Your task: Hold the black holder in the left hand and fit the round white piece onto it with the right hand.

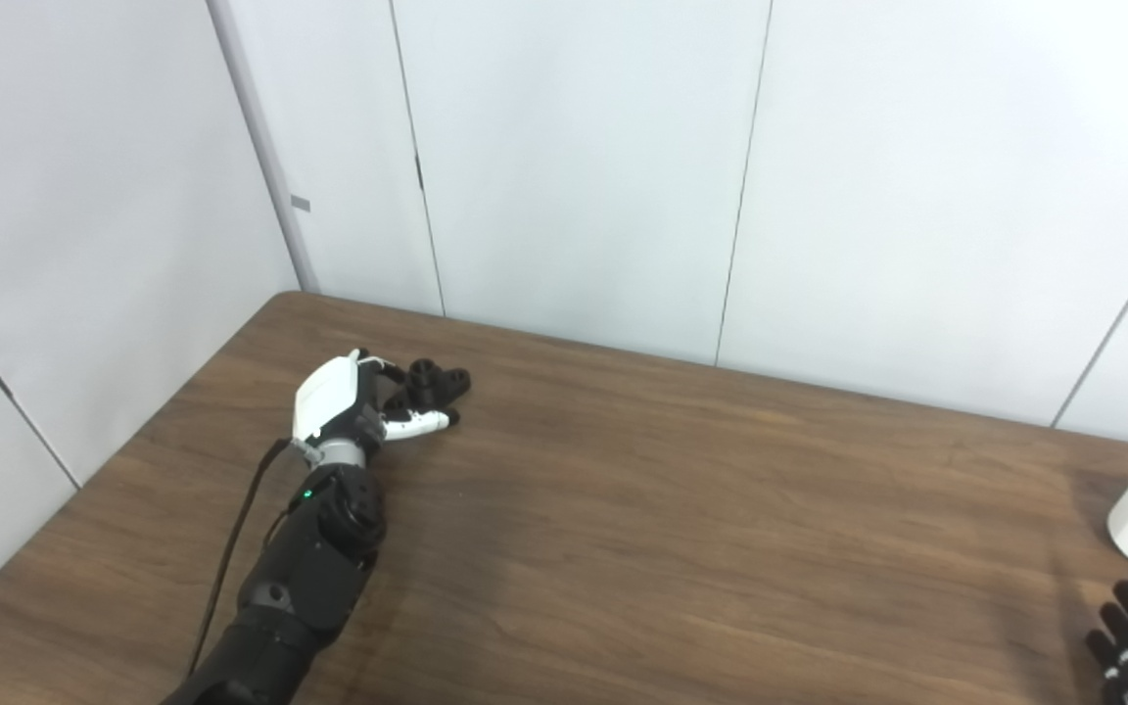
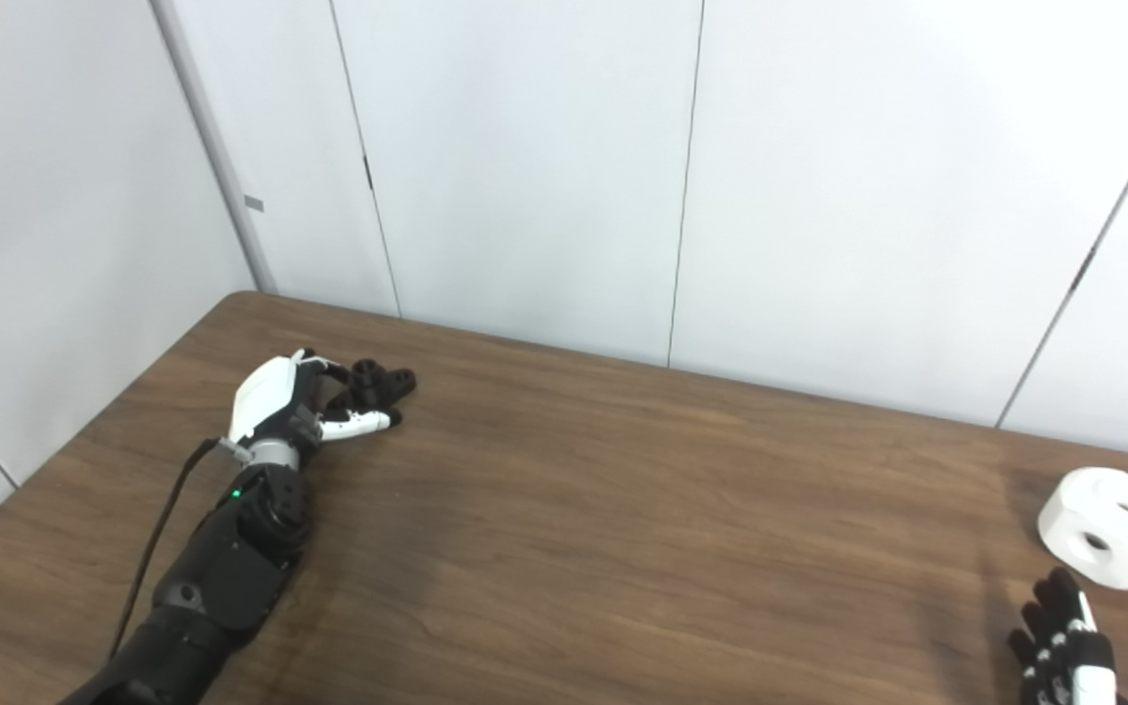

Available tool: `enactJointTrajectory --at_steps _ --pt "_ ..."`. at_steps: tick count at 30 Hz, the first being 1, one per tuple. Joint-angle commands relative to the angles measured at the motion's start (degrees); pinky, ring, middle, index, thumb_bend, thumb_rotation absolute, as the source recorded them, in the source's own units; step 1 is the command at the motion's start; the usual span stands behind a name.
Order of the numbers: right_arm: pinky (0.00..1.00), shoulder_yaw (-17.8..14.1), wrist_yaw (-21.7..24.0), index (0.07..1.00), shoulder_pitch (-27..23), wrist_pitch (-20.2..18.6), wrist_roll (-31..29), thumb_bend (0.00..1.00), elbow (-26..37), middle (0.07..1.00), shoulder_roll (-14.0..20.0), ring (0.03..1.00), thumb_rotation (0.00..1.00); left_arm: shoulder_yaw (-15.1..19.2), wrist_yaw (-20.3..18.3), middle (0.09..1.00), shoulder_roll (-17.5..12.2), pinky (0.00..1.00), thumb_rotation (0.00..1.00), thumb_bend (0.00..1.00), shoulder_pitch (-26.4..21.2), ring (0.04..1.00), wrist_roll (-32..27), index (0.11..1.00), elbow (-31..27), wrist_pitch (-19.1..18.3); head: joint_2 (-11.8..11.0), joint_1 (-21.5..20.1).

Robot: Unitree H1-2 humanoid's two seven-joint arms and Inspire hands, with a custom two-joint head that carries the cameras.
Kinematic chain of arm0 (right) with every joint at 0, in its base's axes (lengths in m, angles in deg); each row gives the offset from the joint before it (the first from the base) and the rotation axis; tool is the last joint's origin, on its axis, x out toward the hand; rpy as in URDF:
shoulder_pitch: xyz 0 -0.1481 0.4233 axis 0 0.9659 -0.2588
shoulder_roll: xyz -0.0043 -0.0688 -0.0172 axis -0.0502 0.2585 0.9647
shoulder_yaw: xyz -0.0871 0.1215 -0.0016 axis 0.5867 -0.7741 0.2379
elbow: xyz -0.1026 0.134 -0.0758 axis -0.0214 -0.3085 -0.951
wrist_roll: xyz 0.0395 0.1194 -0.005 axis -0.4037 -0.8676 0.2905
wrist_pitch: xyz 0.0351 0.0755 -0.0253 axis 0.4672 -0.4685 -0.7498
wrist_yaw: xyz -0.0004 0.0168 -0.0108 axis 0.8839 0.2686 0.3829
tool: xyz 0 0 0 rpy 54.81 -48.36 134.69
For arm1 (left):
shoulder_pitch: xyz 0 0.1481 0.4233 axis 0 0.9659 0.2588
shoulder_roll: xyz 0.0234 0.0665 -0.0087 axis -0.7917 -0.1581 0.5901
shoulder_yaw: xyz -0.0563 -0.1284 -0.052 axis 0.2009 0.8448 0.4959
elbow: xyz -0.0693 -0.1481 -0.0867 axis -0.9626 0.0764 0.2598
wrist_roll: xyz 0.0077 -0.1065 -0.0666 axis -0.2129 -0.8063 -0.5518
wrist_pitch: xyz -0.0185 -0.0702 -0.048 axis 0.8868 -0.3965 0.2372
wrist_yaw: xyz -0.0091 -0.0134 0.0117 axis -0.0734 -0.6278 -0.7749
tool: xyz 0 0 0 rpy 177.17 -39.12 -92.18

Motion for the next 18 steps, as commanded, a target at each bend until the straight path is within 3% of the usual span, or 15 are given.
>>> enactJointTrajectory --at_steps 1,10,11,12,18 --pt "1.0 -0.1 0.2 1.0 0.2 -0.1 -0.3 0.54 1.3 1.0 0.1 1.0 1.0 -0.5 0.2 0.96 -1.8 1.0 0.26 0.81 -1.3 1.0 0.8 0.665 0.3 -0.4 0.0 0.0" --pt "1.0 0.0 0.2 1.0 0.3 -0.2 0.0 0.54 1.3 1.0 0.3 1.0 1.0 -0.5 1.3 0.944 -2.2 1.0 0.2 0.8 -1.2 1.0 0.2 0.604 1.7 0.4 -0.1 0.3" --pt "1.0 0.0 0.3 1.0 0.3 -0.2 -0.1 0.53 1.3 1.0 0.3 1.0 1.0 -0.5 1.6 0.933 -2.2 1.0 0.12 0.63 -1.2 1.0 0.1 0.538 2.0 0.7 -0.1 0.3" --pt "1.0 0.0 0.2 1.0 0.3 -0.2 0.0 0.54 1.3 1.0 0.3 1.0 1.0 -0.3 2.0 0.923 -2.2 1.0 0.1 0.58 -1.2 1.0 -0.1 0.515 2.2 1.2 -0.1 0.3" --pt "1.0 0.0 0.2 1.0 0.2 0.1 0.2 0.55 1.3 1.0 0.3 1.0 1.0 0.2 3.3 0.839 -1.9 1.0 0.05 0.52 -1.4 0.979 -0.9 0.487 3.6 2.9 -0.4 0.3"
